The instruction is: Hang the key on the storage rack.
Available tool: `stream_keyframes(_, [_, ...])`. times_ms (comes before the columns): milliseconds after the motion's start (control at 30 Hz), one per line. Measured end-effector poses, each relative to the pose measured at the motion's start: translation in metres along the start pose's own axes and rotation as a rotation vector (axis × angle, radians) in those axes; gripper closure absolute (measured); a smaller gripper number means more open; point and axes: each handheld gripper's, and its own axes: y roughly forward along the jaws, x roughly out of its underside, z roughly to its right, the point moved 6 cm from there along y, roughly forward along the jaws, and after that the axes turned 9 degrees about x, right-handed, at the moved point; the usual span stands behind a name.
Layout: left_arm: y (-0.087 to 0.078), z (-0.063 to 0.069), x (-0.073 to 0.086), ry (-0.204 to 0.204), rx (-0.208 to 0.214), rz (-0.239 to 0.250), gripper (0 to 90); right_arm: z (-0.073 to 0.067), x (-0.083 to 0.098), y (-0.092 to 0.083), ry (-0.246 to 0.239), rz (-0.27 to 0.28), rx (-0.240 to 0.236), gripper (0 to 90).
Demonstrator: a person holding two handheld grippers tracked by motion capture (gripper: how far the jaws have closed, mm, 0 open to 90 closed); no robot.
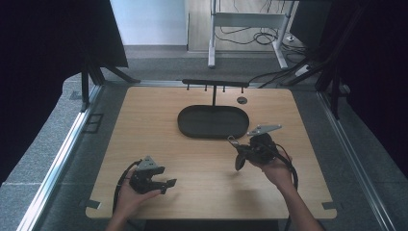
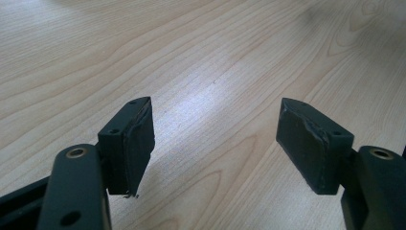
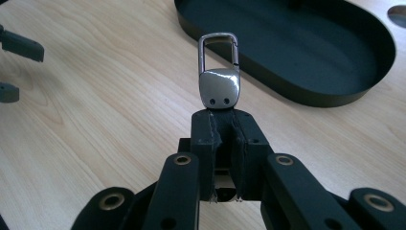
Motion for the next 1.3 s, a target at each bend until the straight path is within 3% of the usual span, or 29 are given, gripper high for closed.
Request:
stream_keyframes(900, [0.002, 0.001, 0.000, -0.002, 0.002, -0.003, 29.9, 0.020, -0.026, -0.019, 0.026, 0.083, 0.052, 80.9])
stream_keyframes(1300, [0.002, 0.001, 0.000, -0.002, 0.003, -0.005, 29.9, 0.025, -0.034, -0.016, 0.037, 0.089, 0.071, 80.9])
